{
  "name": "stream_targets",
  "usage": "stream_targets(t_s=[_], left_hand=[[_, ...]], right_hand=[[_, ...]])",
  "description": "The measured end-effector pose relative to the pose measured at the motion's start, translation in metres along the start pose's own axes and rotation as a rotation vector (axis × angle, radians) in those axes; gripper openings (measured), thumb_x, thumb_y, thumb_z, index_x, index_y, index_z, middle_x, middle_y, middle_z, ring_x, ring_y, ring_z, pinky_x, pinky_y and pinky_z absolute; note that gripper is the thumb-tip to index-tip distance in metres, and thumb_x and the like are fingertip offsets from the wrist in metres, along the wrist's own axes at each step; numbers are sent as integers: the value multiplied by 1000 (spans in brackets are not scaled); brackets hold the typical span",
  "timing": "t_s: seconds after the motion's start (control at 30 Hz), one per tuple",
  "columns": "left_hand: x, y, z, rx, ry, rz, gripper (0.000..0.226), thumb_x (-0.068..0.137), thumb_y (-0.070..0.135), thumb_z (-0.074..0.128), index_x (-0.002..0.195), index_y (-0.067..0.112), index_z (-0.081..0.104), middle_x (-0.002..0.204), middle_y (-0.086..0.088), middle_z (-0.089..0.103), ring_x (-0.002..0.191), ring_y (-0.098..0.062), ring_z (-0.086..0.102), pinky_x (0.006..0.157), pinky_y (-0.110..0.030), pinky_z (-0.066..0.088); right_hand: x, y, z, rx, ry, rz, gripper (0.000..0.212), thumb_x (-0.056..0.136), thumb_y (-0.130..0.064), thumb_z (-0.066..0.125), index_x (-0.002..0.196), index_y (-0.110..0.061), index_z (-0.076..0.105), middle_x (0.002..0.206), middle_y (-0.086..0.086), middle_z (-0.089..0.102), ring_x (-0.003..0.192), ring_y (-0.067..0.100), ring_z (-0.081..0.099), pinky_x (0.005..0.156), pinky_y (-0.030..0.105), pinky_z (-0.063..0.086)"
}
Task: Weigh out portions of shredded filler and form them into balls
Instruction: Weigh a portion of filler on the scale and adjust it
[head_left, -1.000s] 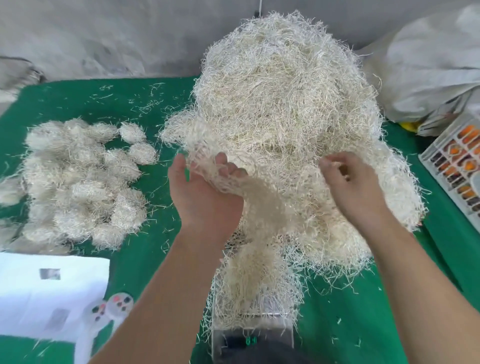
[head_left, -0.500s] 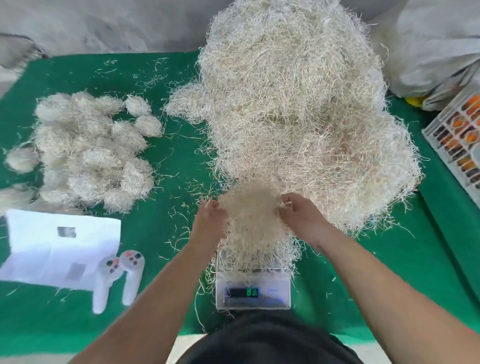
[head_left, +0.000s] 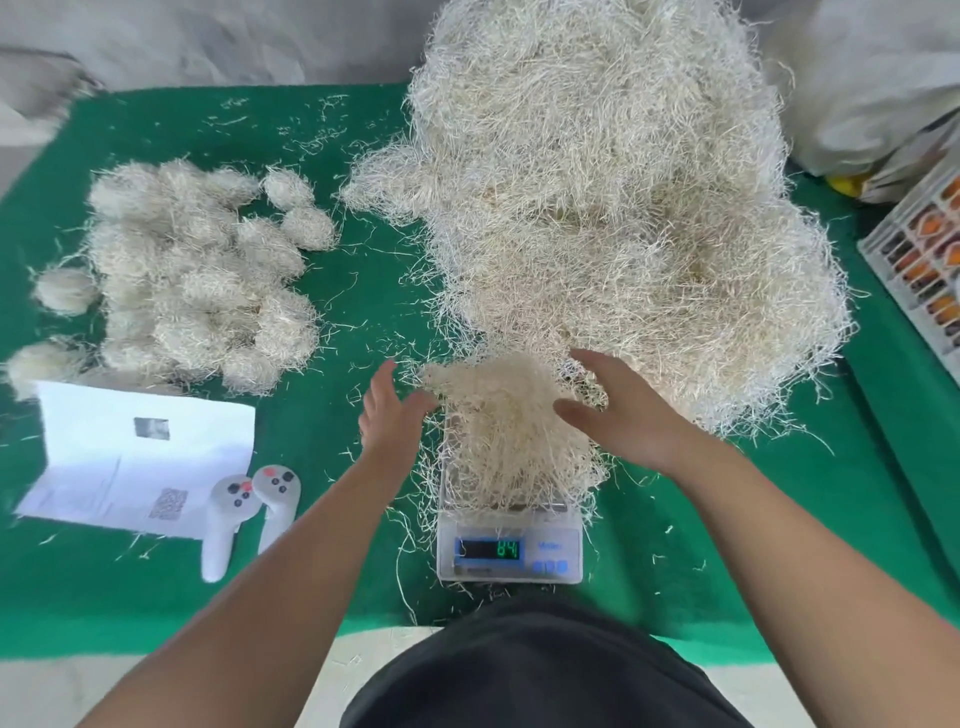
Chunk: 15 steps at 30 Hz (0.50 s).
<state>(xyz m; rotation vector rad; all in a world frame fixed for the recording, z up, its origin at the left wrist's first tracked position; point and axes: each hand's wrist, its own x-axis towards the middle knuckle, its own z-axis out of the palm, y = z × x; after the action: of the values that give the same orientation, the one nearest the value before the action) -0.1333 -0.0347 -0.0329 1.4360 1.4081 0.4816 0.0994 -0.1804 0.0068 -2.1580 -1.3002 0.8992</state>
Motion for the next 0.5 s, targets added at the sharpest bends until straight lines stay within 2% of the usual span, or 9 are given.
stream_targets(t_s=[0.07, 0.13, 0.17, 0.2, 0.23, 0.3, 0.4, 0.47, 0.5], left_hand=[[8, 0, 5, -35, -131, 98, 90, 79, 40, 51, 162, 32, 18, 168, 3, 24, 151, -23, 24, 121, -56, 19], [17, -2, 10, 51, -281, 143, 78, 92, 47, 46, 163, 30, 18, 161, -4, 38, 142, -20, 39, 117, -45, 32], [20, -3, 12, 96, -317, 156, 72, 98, 49, 45, 163, 29, 21, 141, -1, 55, 121, -17, 53, 103, -30, 47], [22, -5, 15, 122, -327, 172, 66, 102, 49, 45, 162, 30, 25, 115, 10, 60, 95, -5, 54, 80, -11, 50], [24, -5, 18, 127, -316, 176, 61, 105, 48, 46, 161, 30, 29, 97, 18, 53, 79, 4, 42, 59, 0, 41], [25, -4, 23, 121, -273, 173, 55, 106, 42, 47, 158, 28, 35, 90, 22, 47, 70, 8, 33, 45, 1, 34], [19, -4, 24, 176, -174, 229, 47, 107, 33, 47, 153, 27, 43, 96, 25, 50, 58, 4, 39, 44, -5, 40], [13, 0, 22, 200, -74, 252, 44, 105, 30, 49, 149, 29, 48, 117, 15, 55, 56, 7, 45, 51, -13, 43], [11, 2, 21, 212, -33, 270, 43, 105, 29, 49, 148, 29, 49, 130, 10, 55, 68, 13, 47, 63, -18, 46]], right_hand=[[3, -5, 9, 2, -48, -23, 81, 97, -56, 63, 164, -34, 23, 170, -8, 22, 153, 15, 25, 123, 38, 24], [6, -8, 17, -22, -80, -46, 80, 98, -52, 64, 164, -31, 23, 170, -8, 21, 154, 15, 24, 126, 41, 23], [7, -10, 21, -30, -86, -52, 79, 99, -49, 64, 164, -30, 24, 170, -7, 23, 154, 16, 25, 126, 41, 24], [9, -10, 24, -37, -85, -54, 77, 100, -46, 65, 163, -29, 25, 169, -6, 25, 153, 17, 28, 125, 40, 25], [10, -12, 26, -49, -78, -54, 75, 100, -43, 65, 163, -28, 27, 167, -5, 28, 151, 18, 31, 123, 39, 27], [11, -13, 30, -106, -67, -65, 69, 101, -38, 65, 161, -27, 33, 163, -4, 34, 145, 18, 38, 121, 38, 31], [13, -13, 34, -250, -36, -80, 54, 102, -29, 63, 153, -23, 46, 150, 1, 52, 134, 22, 50, 113, 40, 40], [13, -13, 34, -294, 6, -80, 43, 103, -23, 59, 146, -21, 55, 139, 3, 61, 125, 23, 57, 106, 40, 46], [12, -12, 33, -285, 39, -89, 38, 104, -20, 57, 142, -19, 59, 135, 2, 64, 120, 23, 60, 103, 40, 48]])
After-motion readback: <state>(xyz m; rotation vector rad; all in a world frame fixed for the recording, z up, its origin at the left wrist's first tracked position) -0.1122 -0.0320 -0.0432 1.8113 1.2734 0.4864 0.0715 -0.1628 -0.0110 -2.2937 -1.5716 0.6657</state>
